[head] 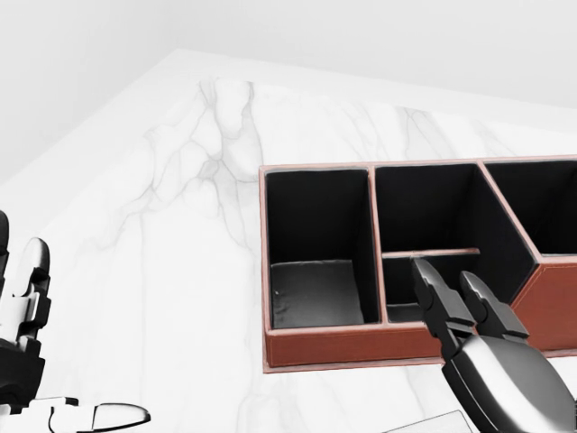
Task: Pick up the book and place it in the front compartment of the caddy.
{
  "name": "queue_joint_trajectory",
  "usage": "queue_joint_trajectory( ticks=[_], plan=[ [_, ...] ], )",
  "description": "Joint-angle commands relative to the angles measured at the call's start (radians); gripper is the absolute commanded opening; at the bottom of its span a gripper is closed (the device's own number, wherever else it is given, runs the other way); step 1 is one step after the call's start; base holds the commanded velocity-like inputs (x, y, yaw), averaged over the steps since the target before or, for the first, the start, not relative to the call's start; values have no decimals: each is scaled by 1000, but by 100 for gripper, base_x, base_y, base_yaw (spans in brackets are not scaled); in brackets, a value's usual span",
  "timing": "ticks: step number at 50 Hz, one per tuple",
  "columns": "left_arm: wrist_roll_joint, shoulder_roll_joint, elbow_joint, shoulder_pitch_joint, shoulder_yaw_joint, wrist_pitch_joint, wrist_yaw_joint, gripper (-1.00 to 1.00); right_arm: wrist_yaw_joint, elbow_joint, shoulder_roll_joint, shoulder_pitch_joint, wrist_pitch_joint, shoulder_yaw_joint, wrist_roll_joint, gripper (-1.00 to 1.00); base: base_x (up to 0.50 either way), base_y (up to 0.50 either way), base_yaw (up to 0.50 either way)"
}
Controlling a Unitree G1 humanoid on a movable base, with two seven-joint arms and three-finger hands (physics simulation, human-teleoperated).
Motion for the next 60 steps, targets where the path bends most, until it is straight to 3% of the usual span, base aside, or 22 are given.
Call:
queue_joint_trajectory(
  ticks=[1, 60],
  plan=[
    [5, -2, 50, -21, -2, 0, 14, 100, 0, 125, -14, -4, 0, 19, 5, 100, 0, 0, 0],
    [5, -2, 56, -24, 0, 0, 15, 100, 0, 341, -64, -34, 0, 109, -93, 100, 0, 0, 0]
  ],
)
